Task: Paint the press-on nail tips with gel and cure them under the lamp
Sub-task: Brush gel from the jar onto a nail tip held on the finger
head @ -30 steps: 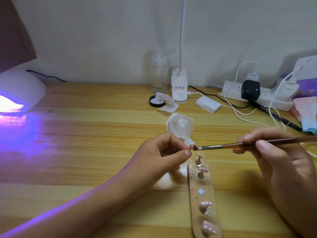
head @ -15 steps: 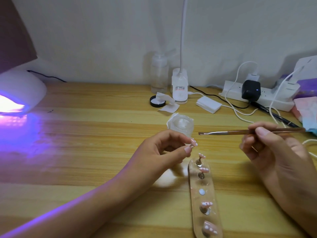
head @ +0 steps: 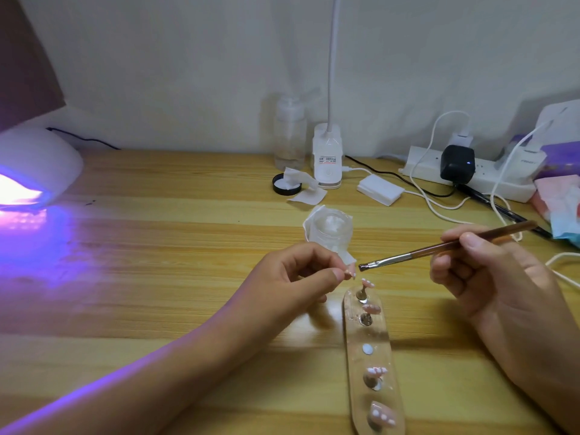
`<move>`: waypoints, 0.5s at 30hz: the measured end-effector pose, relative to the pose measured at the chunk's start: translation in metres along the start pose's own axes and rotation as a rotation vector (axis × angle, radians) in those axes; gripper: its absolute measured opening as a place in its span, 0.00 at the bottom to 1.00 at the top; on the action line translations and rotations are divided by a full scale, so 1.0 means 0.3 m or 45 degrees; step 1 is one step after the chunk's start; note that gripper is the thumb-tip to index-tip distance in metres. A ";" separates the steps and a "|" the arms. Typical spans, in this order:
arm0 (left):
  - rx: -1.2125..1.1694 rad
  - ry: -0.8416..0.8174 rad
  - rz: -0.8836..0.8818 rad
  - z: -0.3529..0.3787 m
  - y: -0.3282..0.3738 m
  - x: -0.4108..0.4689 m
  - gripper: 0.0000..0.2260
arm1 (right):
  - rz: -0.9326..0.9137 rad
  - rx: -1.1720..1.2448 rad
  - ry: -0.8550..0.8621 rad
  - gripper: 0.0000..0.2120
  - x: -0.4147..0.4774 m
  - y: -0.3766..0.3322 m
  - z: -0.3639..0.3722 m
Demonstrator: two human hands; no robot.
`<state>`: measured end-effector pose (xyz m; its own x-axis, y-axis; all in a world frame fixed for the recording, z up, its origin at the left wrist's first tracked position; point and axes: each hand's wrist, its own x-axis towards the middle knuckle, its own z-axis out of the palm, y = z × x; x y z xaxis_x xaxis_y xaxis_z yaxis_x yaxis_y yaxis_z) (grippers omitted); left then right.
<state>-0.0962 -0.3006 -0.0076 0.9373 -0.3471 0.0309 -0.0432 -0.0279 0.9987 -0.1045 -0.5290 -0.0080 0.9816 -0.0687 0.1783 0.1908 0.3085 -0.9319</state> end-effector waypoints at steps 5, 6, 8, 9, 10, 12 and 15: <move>0.039 -0.014 -0.011 -0.002 0.000 -0.002 0.05 | -0.037 -0.077 -0.037 0.09 -0.007 0.003 0.003; 0.041 -0.015 -0.007 -0.002 -0.001 -0.003 0.05 | -0.059 -0.105 -0.049 0.07 -0.008 0.004 0.002; 0.042 -0.018 0.003 -0.004 -0.003 -0.002 0.05 | -0.099 -0.188 -0.059 0.11 -0.010 0.002 0.001; 0.033 -0.021 0.003 -0.005 -0.003 -0.002 0.05 | -0.108 -0.231 -0.054 0.17 -0.011 0.001 0.000; 0.016 -0.024 0.000 -0.005 -0.003 -0.002 0.05 | -0.125 -0.262 -0.040 0.20 -0.012 0.000 -0.002; -0.032 -0.028 -0.007 -0.006 -0.004 -0.003 0.05 | -0.167 -0.305 -0.022 0.21 -0.015 -0.001 -0.002; -0.068 -0.012 -0.017 -0.009 -0.005 -0.004 0.04 | -0.203 -0.265 0.011 0.12 -0.010 0.004 -0.002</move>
<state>-0.0962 -0.2977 -0.0089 0.9343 -0.3562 0.0172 -0.0118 0.0173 0.9998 -0.1072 -0.5292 -0.0098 0.9389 -0.1092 0.3265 0.3365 0.0913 -0.9372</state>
